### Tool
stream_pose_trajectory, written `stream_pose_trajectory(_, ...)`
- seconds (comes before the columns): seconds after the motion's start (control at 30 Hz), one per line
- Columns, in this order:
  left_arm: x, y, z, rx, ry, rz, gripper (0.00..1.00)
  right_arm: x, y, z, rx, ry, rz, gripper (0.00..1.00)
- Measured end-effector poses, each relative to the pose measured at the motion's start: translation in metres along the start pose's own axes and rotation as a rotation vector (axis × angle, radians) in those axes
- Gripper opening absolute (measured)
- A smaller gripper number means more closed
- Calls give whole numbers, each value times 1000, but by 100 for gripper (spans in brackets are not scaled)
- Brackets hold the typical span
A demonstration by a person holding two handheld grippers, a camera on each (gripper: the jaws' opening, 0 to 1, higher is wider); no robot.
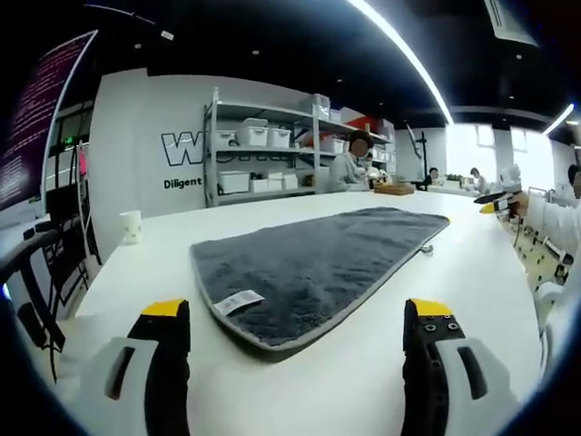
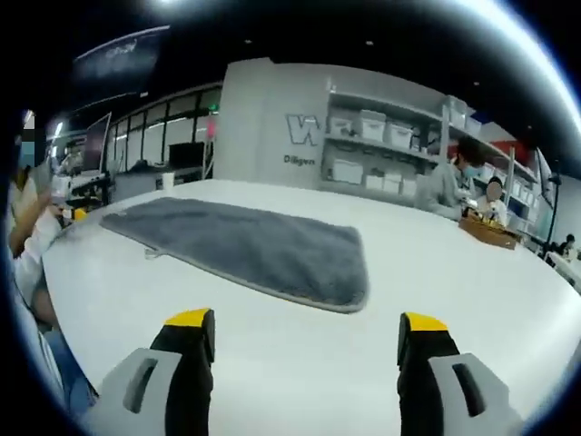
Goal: Open the folded towel by lifting each exposed corner and separating the folded layers until the towel lies flat within the target outline without major curled edges
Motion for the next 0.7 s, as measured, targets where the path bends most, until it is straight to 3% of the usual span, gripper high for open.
stream_pose_trajectory(0.1,0,0,0,-6,-3,-1,99,3,3,-14,40,-9,11,99)
stream_pose_trajectory(0.27,1,1,0,-14,-15,10,99,5,5,-37,89,0,5,99)
stream_pose_trajectory(0.37,6,1,-1,-23,-18,35,99,5,5,-41,96,3,2,99)
stream_pose_trajectory(0.53,13,6,5,-16,-24,14,99,5,4,-44,99,29,-17,99)
stream_pose_trajectory(0.7,29,14,19,-7,-54,-23,99,4,-1,-40,112,-2,-9,99)
Point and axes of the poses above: the point that each gripper's makers call its tool centre point, and the gripper's own axes: y roughly backward along the fingers, z roughly to its right, x roughly out of its top, the point moved 7 cm from there along y, roughly backward along the fingers, and after that the axes turned 1 degree about -y, right-handed, at the moved point
